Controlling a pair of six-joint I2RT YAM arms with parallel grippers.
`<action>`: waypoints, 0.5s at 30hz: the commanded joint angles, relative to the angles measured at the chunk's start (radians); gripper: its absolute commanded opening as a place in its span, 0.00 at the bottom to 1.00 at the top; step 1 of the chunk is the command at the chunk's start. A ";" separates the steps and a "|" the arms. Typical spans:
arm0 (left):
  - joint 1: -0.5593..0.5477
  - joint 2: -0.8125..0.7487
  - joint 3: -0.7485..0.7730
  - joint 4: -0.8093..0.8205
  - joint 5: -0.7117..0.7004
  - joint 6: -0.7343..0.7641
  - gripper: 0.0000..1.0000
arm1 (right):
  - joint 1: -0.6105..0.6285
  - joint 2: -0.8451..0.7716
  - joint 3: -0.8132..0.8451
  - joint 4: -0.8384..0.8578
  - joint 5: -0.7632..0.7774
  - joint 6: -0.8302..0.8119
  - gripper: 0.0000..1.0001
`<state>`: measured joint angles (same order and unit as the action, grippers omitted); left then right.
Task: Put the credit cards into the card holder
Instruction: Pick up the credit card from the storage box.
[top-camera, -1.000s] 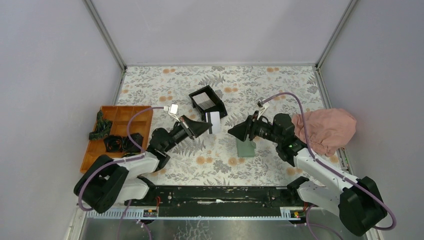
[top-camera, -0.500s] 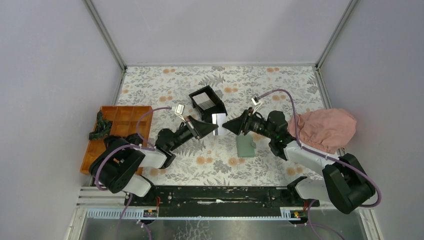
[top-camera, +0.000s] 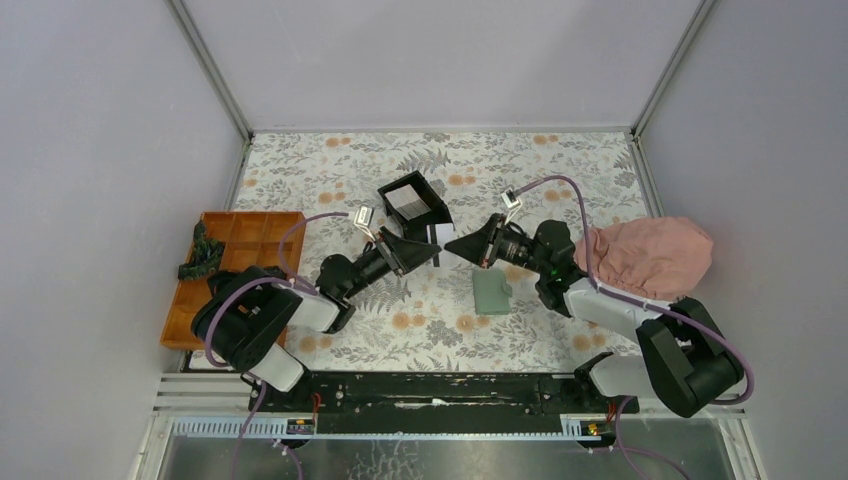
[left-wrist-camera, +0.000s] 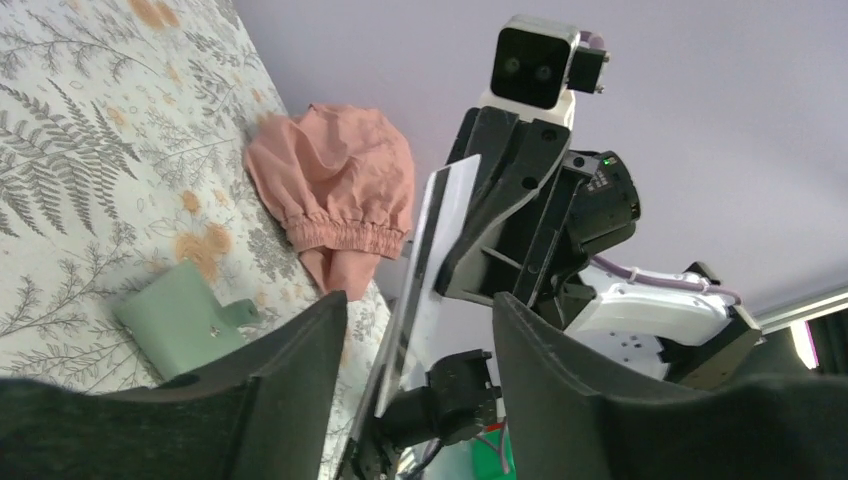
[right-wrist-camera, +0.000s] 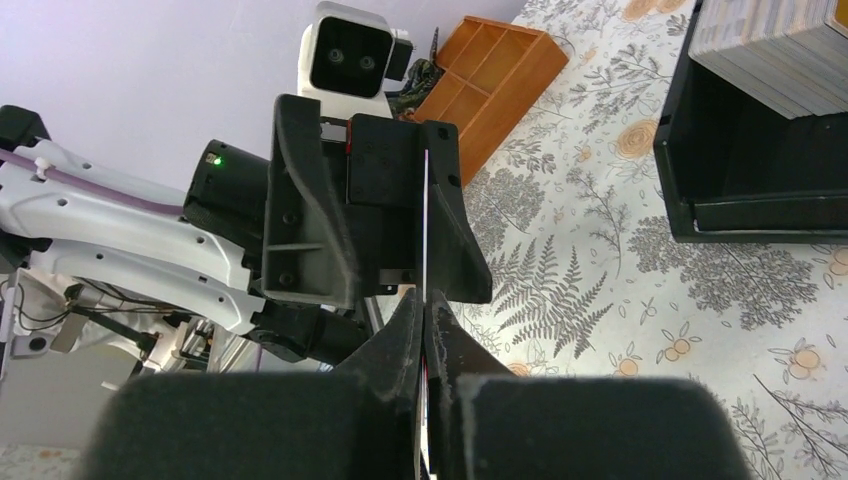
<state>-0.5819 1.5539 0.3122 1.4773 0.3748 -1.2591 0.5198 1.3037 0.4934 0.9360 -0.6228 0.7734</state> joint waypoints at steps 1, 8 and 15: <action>0.013 0.007 -0.014 0.072 -0.026 0.010 0.66 | -0.016 -0.077 0.046 -0.037 -0.015 -0.022 0.00; 0.021 -0.038 -0.024 -0.118 -0.071 0.119 0.66 | -0.018 -0.253 0.138 -0.595 0.180 -0.240 0.00; -0.099 -0.175 0.063 -0.614 -0.290 0.396 0.63 | -0.017 -0.276 0.259 -1.097 0.427 -0.375 0.00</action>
<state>-0.6067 1.4422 0.3042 1.1629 0.2436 -1.0733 0.5072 1.0313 0.6769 0.1844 -0.3756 0.5171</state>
